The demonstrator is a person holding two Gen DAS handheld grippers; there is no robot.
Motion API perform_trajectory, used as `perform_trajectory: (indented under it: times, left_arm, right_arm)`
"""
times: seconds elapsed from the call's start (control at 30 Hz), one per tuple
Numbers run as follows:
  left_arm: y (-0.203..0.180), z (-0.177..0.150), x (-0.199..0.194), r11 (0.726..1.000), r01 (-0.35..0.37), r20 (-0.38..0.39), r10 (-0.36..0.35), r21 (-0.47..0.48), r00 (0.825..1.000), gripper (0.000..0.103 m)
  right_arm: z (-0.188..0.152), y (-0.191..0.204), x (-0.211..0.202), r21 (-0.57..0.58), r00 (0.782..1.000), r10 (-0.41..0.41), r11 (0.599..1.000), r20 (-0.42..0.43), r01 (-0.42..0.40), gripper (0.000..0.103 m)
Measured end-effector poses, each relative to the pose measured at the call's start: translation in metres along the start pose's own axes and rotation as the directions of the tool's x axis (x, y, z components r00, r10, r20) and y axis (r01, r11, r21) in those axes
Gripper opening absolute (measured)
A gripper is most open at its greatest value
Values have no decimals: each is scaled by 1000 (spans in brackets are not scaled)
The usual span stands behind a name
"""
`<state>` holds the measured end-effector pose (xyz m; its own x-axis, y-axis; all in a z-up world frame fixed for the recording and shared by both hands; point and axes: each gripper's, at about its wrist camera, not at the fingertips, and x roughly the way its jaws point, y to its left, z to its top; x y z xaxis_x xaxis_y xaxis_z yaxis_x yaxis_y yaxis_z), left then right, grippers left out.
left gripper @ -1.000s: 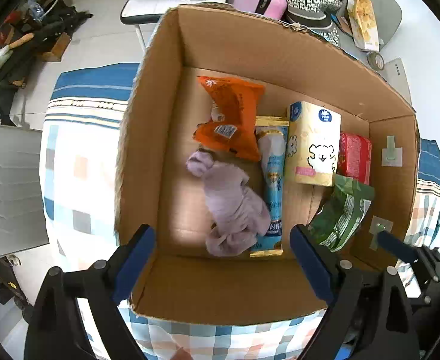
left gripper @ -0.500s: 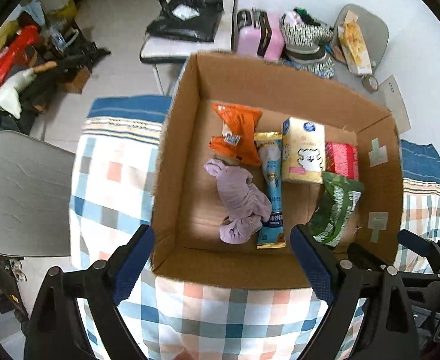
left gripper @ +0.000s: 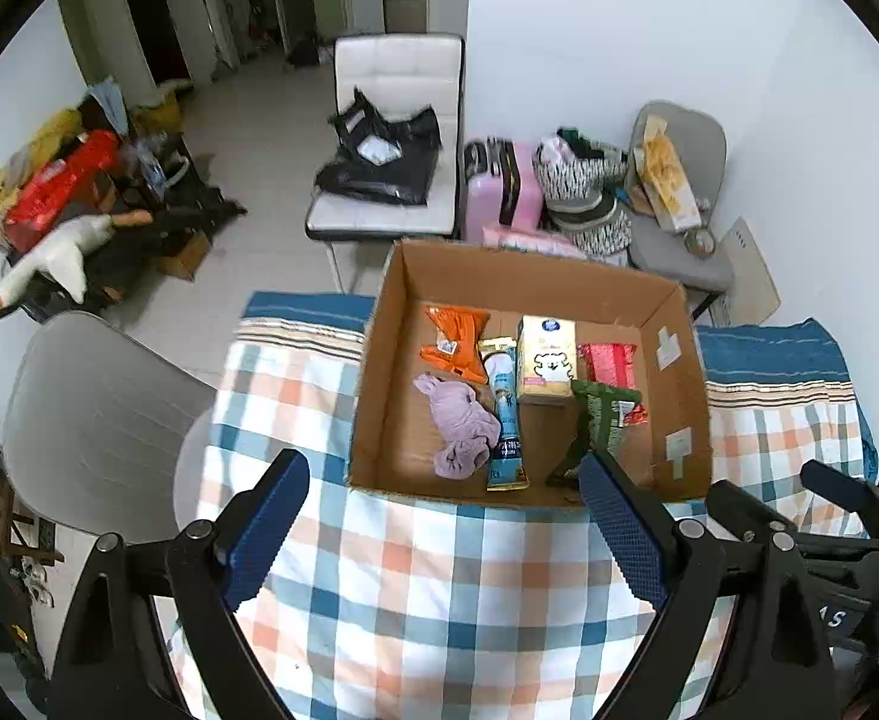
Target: Organize soft objects
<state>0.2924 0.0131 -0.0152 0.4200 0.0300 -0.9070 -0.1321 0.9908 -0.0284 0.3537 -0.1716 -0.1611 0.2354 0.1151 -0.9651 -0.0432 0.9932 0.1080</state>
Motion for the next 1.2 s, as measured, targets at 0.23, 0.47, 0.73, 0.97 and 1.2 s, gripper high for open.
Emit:
perform_trajectory:
  times: [0.23,0.47,0.73,0.97,1.2]
  left_arm:
    - [-2,-23,-65,1000,-29,94,30,-9,995,92]
    - [-3,-44,-116,1000,-14,150,17,-19,989,92]
    - [-7,-60,-157,1000,-14,202,14,3,979,92]
    - [-7,-67,-174,1000,-11,224,11,2,975,92]
    - [-7,-69,-177,1000,-10,222,8,4,975,92]
  right_arm:
    - [-34,-2,-72,-13,993,9,1000,116,-8,103]
    - [-69,-3,-139,-40,977,20,999,214,-12,103]
    - [-96,-7,-196,-44,956,42,999,289,-31,103]
    - [-110,-2,-229,-75,943,54,997,327,-31,103]
    - [-117,-2,-242,-84,940,60,996,337,-34,102]
